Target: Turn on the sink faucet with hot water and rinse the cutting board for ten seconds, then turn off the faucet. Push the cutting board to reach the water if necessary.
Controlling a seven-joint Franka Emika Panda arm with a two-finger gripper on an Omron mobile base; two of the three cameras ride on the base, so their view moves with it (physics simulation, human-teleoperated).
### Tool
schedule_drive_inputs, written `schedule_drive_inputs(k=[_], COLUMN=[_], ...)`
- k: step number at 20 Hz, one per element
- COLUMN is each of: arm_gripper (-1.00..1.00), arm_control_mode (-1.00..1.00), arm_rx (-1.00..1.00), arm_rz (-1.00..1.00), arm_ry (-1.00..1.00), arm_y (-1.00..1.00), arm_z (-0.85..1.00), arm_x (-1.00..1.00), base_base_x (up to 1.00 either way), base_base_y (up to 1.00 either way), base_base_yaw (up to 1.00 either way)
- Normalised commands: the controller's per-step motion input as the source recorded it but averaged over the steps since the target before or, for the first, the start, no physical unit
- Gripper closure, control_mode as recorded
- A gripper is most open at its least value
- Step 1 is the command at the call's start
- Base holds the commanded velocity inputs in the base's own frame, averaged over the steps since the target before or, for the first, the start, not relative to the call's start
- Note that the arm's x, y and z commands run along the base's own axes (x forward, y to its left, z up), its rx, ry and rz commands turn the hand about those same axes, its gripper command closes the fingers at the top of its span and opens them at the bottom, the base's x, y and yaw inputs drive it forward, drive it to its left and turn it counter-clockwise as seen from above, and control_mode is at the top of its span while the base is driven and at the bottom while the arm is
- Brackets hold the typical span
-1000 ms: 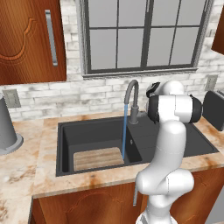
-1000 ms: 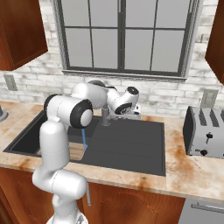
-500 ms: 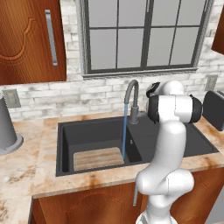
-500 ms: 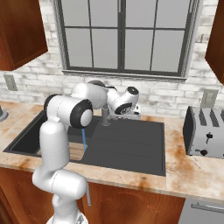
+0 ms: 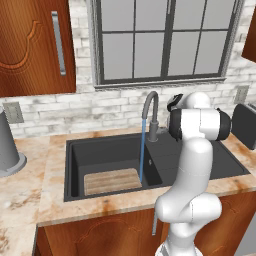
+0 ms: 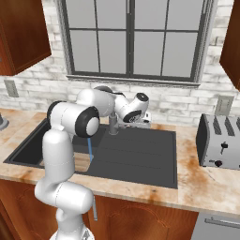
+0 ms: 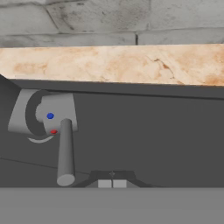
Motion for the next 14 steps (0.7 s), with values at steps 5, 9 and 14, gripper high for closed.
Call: schedule_drive_inputs(k=[5,9,14], arm_gripper=[1.0,1.0,1.0], arm_control_mode=[-1.0,-1.0,-1.0], arm_rx=[0.0,0.0,0.0], arm_rz=[0.0,0.0,0.0], arm_ry=[0.0,0.0,0.0], arm_y=[0.0,0.0,0.0], arm_z=[0.0,0.0,0.0], arm_x=[0.0,0.0,0.0], base_base_x=[0.0,0.0,0.0], base_base_y=[0.0,0.0,0.0], base_base_yaw=[0.0,0.0,0.0])
